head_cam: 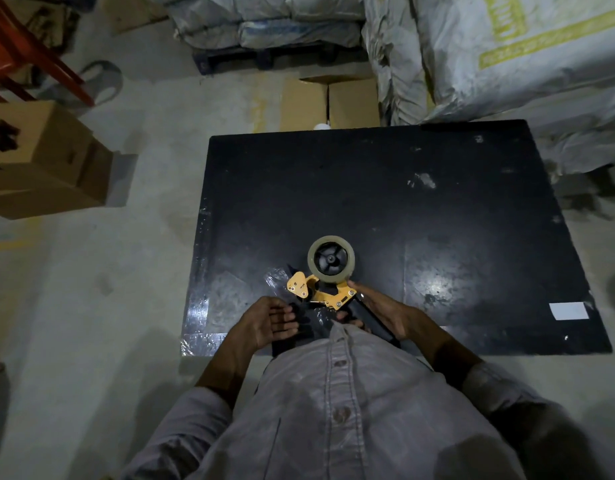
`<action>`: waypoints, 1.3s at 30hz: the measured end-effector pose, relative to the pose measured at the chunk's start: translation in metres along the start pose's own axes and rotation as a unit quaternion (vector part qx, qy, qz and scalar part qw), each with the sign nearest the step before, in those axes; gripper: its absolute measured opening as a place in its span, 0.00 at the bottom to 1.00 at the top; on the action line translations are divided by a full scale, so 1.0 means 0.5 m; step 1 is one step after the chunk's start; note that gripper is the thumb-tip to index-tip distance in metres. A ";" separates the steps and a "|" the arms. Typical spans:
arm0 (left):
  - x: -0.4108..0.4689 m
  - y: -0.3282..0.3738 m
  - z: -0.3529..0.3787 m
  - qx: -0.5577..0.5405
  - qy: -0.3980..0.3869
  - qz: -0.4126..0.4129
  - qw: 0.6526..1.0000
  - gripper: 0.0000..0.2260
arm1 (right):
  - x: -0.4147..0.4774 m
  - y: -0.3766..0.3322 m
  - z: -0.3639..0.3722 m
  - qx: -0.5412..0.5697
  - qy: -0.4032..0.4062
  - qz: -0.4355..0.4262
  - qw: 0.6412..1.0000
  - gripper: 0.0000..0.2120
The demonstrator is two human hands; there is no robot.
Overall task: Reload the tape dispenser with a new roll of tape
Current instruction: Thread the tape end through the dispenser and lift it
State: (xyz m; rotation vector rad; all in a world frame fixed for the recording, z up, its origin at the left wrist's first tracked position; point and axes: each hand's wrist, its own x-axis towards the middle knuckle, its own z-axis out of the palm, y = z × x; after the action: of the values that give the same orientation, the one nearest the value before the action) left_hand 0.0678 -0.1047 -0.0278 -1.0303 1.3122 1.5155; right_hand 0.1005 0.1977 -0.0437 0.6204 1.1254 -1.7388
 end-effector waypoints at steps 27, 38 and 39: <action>0.080 0.135 0.281 0.136 -0.130 0.075 0.979 0.21 | -0.193 -0.032 -0.107 0.077 0.137 -0.167 0.973 0.34; 0.150 0.174 0.361 0.168 -0.076 0.152 0.971 0.10 | -0.215 -0.027 -0.121 -0.042 0.241 -0.182 0.952 0.32; 0.155 0.178 0.365 0.188 -0.065 0.170 0.965 0.09 | -0.209 -0.022 -0.122 -0.051 0.260 -0.184 0.947 0.31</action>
State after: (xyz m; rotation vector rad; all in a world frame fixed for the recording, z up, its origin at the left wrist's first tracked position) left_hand -0.0487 0.0761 -0.0569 -0.4724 1.6608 1.4692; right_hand 0.1310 0.2988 0.0162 0.8788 1.7796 -1.8626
